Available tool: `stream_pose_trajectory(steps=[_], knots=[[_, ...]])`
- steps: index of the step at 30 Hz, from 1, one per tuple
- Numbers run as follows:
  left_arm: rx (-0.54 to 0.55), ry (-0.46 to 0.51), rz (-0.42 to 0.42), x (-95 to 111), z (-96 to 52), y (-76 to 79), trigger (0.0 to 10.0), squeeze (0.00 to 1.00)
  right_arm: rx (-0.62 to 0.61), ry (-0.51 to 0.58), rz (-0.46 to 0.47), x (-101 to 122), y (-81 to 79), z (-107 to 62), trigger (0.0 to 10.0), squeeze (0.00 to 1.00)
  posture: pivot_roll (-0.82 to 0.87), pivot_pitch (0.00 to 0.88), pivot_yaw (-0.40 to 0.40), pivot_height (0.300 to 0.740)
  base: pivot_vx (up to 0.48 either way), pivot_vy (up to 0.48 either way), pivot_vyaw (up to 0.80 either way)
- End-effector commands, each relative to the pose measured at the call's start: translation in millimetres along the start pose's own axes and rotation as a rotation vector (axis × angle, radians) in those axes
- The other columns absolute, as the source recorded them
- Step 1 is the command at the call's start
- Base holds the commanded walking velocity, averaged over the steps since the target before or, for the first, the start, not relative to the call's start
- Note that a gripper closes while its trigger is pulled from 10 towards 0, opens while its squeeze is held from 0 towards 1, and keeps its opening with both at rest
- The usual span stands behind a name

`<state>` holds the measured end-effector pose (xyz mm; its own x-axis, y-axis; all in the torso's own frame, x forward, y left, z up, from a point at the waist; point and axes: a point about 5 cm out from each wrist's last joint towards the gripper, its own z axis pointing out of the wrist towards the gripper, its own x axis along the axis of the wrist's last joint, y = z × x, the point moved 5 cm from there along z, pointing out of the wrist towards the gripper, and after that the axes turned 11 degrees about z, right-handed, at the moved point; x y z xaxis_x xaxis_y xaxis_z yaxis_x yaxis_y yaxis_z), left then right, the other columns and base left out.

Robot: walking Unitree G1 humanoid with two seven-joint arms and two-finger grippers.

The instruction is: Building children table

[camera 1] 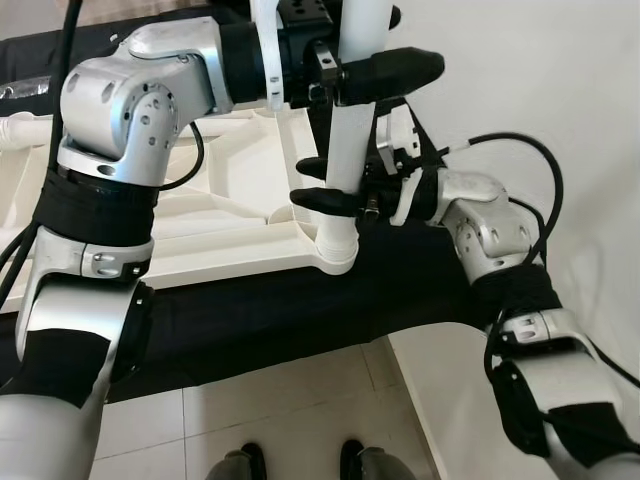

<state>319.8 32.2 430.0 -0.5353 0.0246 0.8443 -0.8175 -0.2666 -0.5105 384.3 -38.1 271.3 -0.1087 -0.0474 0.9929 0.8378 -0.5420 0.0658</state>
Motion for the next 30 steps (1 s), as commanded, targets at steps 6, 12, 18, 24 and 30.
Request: stream_pose_trajectory(steps=[6, 12, 18, 24, 30], knots=[[-0.005, -0.017, -0.002, 0, -10.2, 1.3, 10.0, 0.0, -0.426, -0.158, 0.136, -71, -18.3, -12.0, 0.0, 0.0, 0.01, 0.282, -0.019, 0.74, 0.0, 0.0, 0.0], [-0.008, -0.019, 0.0, 1, -8.2, 2.3, 10.0, 0.0, -0.438, -0.14, 0.187, -71, -28.8, -3.7, 0.0, 0.0, 0.02, 0.27, -0.017, 0.74, 0.0, 0.0, 0.0], [-0.019, -0.023, 0.006, 1, -5.8, 5.6, 10.0, 0.0, -0.513, -0.149, 0.175, -64, -30.5, -7.2, 0.0, 0.0, 0.01, 0.265, -0.012, 0.74, 0.0, 0.0, 0.0], [-0.019, -0.063, 0.008, -9, -3.2, 6.3, 0.0, 0.0, -0.517, -0.143, 0.166, -57, -31.2, -8.6, 0.0, 0.0, 0.0, 0.264, -0.009, 0.74, 0.0, 0.0, 0.0], [-0.016, -0.102, 0.036, -14, -3.0, 4.3, 0.0, 0.0, -0.522, -0.134, 0.166, -53, -32.0, -8.5, 0.0, 0.0, 0.01, 0.262, -0.006, 0.74, 0.0, 0.0, 0.0]])
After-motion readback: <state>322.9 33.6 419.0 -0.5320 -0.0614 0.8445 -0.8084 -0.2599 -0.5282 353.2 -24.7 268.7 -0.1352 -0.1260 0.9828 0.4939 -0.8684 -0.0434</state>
